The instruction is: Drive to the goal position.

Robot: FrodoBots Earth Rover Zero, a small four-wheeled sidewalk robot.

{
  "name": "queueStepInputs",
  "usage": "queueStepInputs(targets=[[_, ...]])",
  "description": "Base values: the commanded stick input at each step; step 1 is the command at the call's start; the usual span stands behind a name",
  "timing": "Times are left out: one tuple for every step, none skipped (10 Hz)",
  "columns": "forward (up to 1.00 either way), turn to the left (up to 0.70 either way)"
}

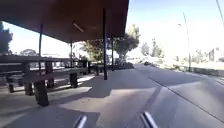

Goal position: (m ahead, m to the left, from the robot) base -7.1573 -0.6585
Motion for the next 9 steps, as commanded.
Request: queueStepInputs(targets=[[0.98, -0.39], [0.97, -0.39], [0.95, -0.38], [0.94, -0.38], [0.94, -0.38], [0.94, -0.38], [0.94, -0.38], [0.93, -0.38], [0.89, -0.36]])
